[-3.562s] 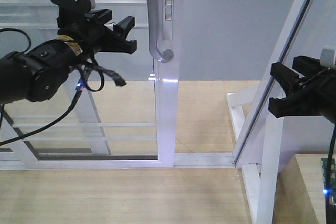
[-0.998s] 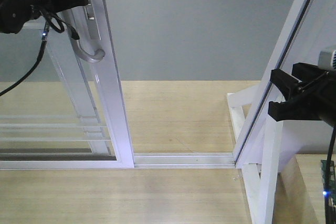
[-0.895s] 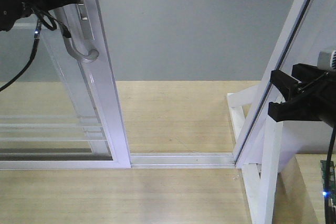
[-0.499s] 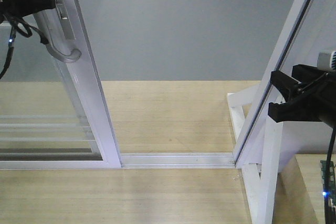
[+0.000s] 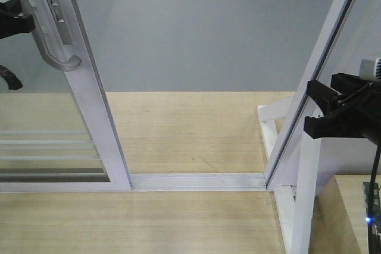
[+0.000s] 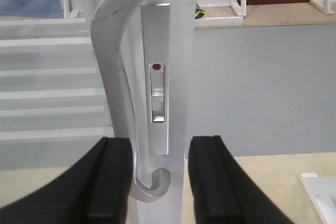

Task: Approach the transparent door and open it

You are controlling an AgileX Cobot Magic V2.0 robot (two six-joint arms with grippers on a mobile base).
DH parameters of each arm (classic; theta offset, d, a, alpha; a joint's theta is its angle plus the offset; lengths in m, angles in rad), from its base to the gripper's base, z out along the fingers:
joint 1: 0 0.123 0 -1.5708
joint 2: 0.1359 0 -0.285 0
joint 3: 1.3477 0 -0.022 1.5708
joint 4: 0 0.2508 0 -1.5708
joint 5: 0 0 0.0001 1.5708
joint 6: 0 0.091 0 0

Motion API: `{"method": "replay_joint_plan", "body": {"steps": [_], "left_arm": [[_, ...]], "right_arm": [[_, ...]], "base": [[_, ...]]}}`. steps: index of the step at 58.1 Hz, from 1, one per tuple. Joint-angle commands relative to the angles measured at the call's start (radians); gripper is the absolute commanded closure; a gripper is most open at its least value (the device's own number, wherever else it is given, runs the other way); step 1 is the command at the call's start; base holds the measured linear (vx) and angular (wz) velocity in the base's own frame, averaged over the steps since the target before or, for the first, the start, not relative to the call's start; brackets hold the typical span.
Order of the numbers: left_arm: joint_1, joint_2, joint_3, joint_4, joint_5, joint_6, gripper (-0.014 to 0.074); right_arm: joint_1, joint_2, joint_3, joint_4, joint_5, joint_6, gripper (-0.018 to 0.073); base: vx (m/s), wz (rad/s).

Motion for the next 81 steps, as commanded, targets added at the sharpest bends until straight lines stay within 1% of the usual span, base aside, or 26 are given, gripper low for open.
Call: {"method": "replay_joint_plan", "body": {"steps": [1,11,15,28,34,38,42,48,52,53,62,72,81], "left_arm": [[-0.004,-0.12,0.025,-0.001,-0.089,-0.008,0.0209],[-0.004,-0.293,0.119,-0.008,-0.069,-0.013,0.0209],[-0.004,-0.336,0.137,-0.008,-0.062,-0.013,0.0209],[-0.004,-0.387,0.142,-0.008,-0.058,-0.012,0.0209],[-0.004,-0.395,0.141,-0.008,-0.036,-0.003,0.0218],[-0.004,-0.411,0.163,-0.009,-0.033,-0.016,0.0246],[-0.004,-0.448,0.202,-0.009,-0.04,-0.039,0.0308],[-0.004,-0.539,0.28,-0.009,-0.045,-0.039,0.0461],[-0.004,-0.622,0.349,-0.009,-0.045,-0.037,0.0591],[-0.004,-0.638,0.362,-0.008,-0.044,-0.035,0.0605],[-0.004,-0.861,0.507,0.0,-0.036,-0.035,0.0603],[-0.004,-1.065,0.666,0.0,-0.034,-0.029,0.0602],[-0.005,-1.263,0.809,0.01,0.001,-0.029,0.0602]], "right_arm": [[-0.003,-0.013,-0.031,-0.001,-0.073,-0.005,0.0239],[-0.003,-0.013,-0.031,-0.001,-0.073,-0.005,0.0239],[-0.003,-0.013,-0.031,-0.001,-0.073,-0.005,0.0239],[-0.003,-0.013,-0.031,-0.001,-0.073,-0.005,0.0239],[-0.003,-0.013,-0.031,-0.001,-0.073,-0.005,0.0239],[-0.003,-0.013,-0.031,-0.001,-0.073,-0.005,0.0239],[-0.003,-0.013,-0.031,-0.001,-0.073,-0.005,0.0239],[-0.003,-0.013,-0.031,-0.001,-0.072,-0.005,0.0239],[-0.003,-0.013,-0.031,-0.001,-0.069,-0.005,0.0239],[-0.003,-0.013,-0.031,-0.001,-0.069,-0.005,0.0239],[-0.003,-0.013,-0.031,-0.001,-0.069,-0.005,0.0239],[-0.003,-0.013,-0.031,-0.001,-0.068,-0.005,0.0239],[-0.003,-0.013,-0.031,-0.001,-0.068,-0.005,0.0239]], "base": [[0.0,0.0],[0.0,0.0],[0.0,0.0],[0.0,0.0],[0.0,0.0],[0.0,0.0],[0.0,0.0],[0.0,0.0],[0.0,0.0],[0.0,0.0],[0.0,0.0],[0.0,0.0],[0.0,0.0]]}}
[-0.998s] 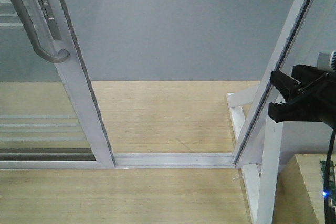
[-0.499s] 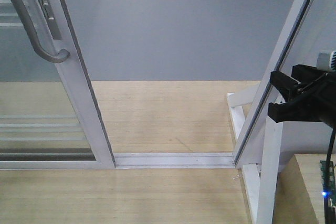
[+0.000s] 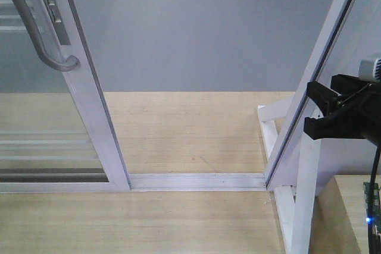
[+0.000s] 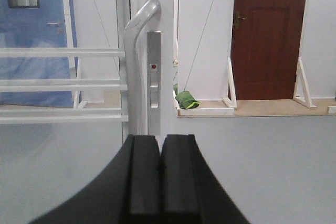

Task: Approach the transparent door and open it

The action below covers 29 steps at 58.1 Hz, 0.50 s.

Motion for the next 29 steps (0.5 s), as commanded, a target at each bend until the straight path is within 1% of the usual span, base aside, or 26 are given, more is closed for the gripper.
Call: {"method": "replay_joint_plan", "body": {"steps": [1,3,9,13,29], "left_arm": [[-0.005,-0.076,0.041,0.005,-0.065,-0.001,0.0602],[-0.004,-0.064,0.071,0.012,-0.086,-0.001,0.0602],[-0.006,-0.055,0.139,0.012,-0.091,-0.002,0.0602],[-0.006,-0.056,0.134,0.011,-0.047,-0.005,0.0602],[-0.004,-0.054,0.135,0.012,-0.035,-0.005,0.0602]], "right_arm": [[-0.003,-0.012,-0.031,-0.001,-0.075,-0.005,0.0239],[-0.003,-0.011,-0.031,-0.001,-0.074,-0.005,0.0239],[-0.003,-0.012,-0.031,-0.001,-0.071,-0.005,0.0239],[-0.003,-0.012,-0.031,-0.001,-0.064,-0.005,0.0239],[-0.003,-0.012,-0.031,-0.001,-0.059,-0.005,0.0239]], "base": [[0.0,0.0],[0.0,0.0],[0.0,0.0],[0.0,0.0],[0.0,0.0]]}}
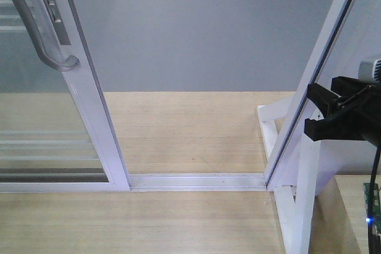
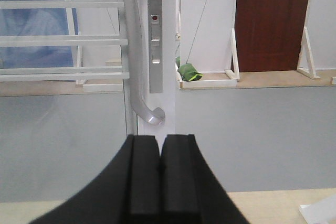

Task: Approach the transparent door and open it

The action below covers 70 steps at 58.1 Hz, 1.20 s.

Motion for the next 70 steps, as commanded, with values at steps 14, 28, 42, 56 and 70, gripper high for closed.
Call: {"method": "replay_joint_plan", "body": {"steps": [14,28,42,56,70], "left_arm": [[-0.004,-0.004,0.031,0.0,-0.074,-0.005,0.0602],[-0.004,-0.004,0.031,0.0,-0.074,-0.005,0.0602],[-0.004,-0.004,0.031,0.0,-0.074,-0.005,0.0602],[-0.004,-0.004,0.031,0.0,-0.074,-0.005,0.0602],[-0.004,-0.004,0.031,0.0,-0.074,-0.005,0.0602]], "right_arm": [[-0.003,-0.012,-0.031,-0.001,-0.075,-0.005,0.0239],[-0.008,-0.027,-0.01,-0.026,-0.081,-0.013,0.0249],[-0.085,-0.209,0.145,-0.081,-0.08,-0.007,0.0456],[-0.27,-0.48,0.317,-0.014,-0.08,-0.009,0.057],[-0.343,-0.751,0.476,-0.026,-0.08,-0.008,0.0569]], "base": [[0.0,0.0],[0.0,0.0],[0.0,0.0],[0.0,0.0],[0.0,0.0]]}}
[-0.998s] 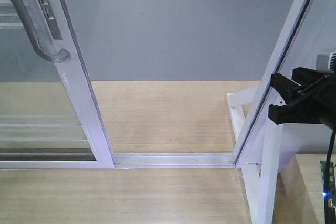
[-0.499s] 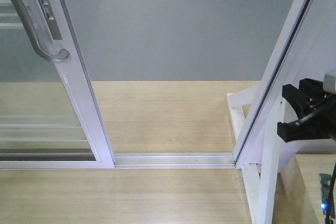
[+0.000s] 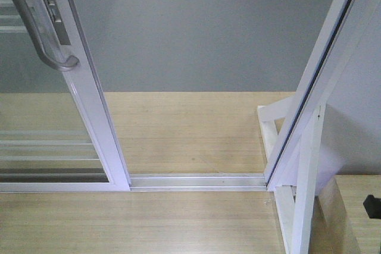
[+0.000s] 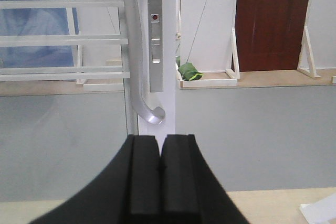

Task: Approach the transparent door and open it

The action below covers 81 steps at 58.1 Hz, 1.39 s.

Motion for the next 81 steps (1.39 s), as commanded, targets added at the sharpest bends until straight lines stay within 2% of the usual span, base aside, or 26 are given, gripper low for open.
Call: {"method": "replay_joint_plan", "body": {"steps": [1,5,7,9,81], "left_arm": [[-0.004,-0.004,0.031,-0.002,-0.077,-0.005,0.0602],[-0.004,-0.004,0.031,-0.002,-0.077,-0.005,0.0602],[-0.004,-0.004,0.031,-0.002,-0.077,-0.005,0.0602],[-0.004,-0.004,0.031,-0.002,-0.078,-0.005,0.0602],[-0.004,-0.004,0.031,-0.002,-0.078,-0.005,0.0602]], "right_arm": [[-0.015,-0.078,0.03,-0.002,-0.08,-0.005,0.0569],[-0.015,-0.168,0.079,0.023,-0.074,-0.005,0.0568],[-0.015,-0.209,0.073,0.049,0.013,-0.006,0.0568],[-0.015,-0.229,0.074,0.05,0.035,-0.011,0.0567],[-0.015,-0.216,0.074,0.044,0.032,-0.009,0.0567]], "base": [[0.0,0.0],[0.0,0.0],[0.0,0.0],[0.0,0.0],[0.0,0.0]]}}
